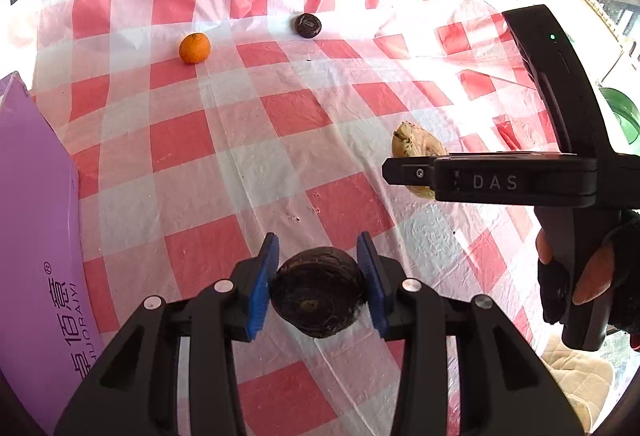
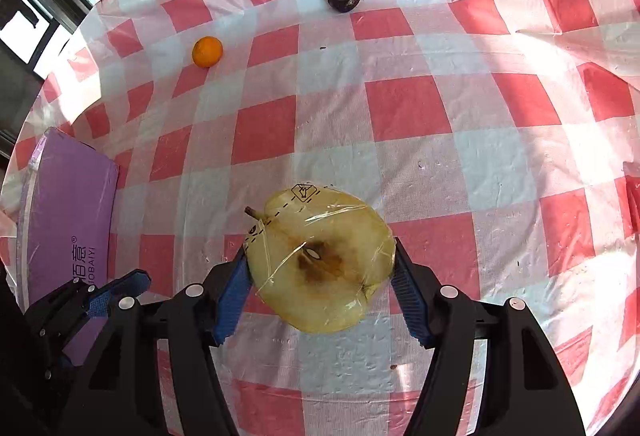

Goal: Organize fruits
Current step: 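Carry the passion fruit and pear half with both tools over the white box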

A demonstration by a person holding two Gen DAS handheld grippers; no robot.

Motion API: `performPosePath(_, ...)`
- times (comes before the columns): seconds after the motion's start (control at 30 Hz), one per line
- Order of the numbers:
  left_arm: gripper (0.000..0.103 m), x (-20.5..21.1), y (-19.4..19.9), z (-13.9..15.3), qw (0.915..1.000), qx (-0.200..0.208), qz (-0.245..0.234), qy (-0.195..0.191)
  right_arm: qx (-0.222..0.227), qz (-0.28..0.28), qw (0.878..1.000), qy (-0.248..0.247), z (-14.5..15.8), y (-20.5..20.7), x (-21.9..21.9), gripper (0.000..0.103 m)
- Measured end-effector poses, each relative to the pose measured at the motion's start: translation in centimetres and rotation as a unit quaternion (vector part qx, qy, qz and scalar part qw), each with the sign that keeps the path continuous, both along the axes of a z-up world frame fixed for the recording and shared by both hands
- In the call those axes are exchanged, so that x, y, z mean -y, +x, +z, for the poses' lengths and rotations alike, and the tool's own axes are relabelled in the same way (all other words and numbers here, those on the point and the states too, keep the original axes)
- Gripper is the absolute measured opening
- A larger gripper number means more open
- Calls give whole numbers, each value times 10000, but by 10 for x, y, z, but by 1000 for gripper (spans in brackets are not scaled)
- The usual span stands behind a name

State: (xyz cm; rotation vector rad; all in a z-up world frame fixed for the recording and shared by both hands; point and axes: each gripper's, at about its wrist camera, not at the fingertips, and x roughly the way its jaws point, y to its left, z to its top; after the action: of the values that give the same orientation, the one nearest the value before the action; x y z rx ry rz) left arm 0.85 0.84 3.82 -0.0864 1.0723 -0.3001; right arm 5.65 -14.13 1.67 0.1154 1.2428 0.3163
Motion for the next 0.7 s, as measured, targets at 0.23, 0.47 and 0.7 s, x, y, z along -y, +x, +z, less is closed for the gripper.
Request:
performPosePath(0.23,40,-11,-52,74,9974,598,-352,-215,286,-128,9990,-321,40,-42,-15,64)
performPosePath(0.47,40,-68,-83,137,9904,1354,-58,-261,888,254,9946,-476,90,-66,-81,64)
performPosePath(0.7,41,-154,-117,151,9860,1546,607,142,1400,965,9840,-533,133,-88,-164,64)
